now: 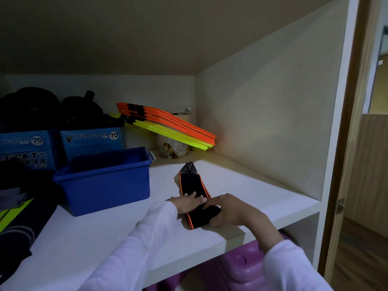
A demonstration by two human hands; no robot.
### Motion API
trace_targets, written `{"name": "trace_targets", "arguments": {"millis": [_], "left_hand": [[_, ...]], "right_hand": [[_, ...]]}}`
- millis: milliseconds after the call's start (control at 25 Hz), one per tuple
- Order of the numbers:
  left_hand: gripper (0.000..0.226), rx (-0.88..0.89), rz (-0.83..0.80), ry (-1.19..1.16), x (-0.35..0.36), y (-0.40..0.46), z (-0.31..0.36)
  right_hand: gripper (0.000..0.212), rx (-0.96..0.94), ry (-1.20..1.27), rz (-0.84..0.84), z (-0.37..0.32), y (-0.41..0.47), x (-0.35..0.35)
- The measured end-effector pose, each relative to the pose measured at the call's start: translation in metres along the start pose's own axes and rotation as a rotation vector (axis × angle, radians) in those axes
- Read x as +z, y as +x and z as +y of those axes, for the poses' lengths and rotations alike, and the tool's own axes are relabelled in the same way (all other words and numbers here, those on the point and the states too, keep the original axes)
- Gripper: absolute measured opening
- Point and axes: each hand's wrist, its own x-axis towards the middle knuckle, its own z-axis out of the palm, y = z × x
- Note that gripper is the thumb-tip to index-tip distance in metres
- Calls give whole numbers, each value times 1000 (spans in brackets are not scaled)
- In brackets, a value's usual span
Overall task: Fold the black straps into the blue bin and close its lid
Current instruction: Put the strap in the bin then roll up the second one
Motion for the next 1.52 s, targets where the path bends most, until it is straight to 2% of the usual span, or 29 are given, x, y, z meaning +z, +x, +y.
{"name": "trace_targets", "arguments": {"millis": [120,200,280,320,480,520,640,760,880,1040,1360,1520], "left_hand": [[56,73,41,-190,3,-3,-3],[47,206,145,-451,5,-13,-5],[32,290,257,-617,4,-26,-6],[26,299,264,-673,2,-30,-7],[8,326,141,-738,-5,-37,-12],[6,329,121,-761,-5,-37,-13],[25,265,177,-853,-3,-35,-14],[44,174,217,-847,0,-27,-15],[44,122,268,-829,4,-24,-10],[43,47,353,-736,6,-19,-8],[42,-48,373,-728,10,-11,-11],[55,-83,346,-664,11,-7,-13]], "right_hand": [[38,3,24,-6,1,3,-2],[32,16,67,-27,2,8,-4],[20,38,110,-41,3,14,-9],[13,56,126,-43,3,18,-12],[23,101,200,-49,3,32,-21],[21,111,251,-53,3,35,-21],[17,144,403,-69,5,42,-19],[16,193,508,-69,7,46,-14],[17,239,543,-36,12,52,-11],[28,270,469,-9,19,64,-5],[39,359,332,66,19,75,2],[41,350,216,100,19,73,5]]}}
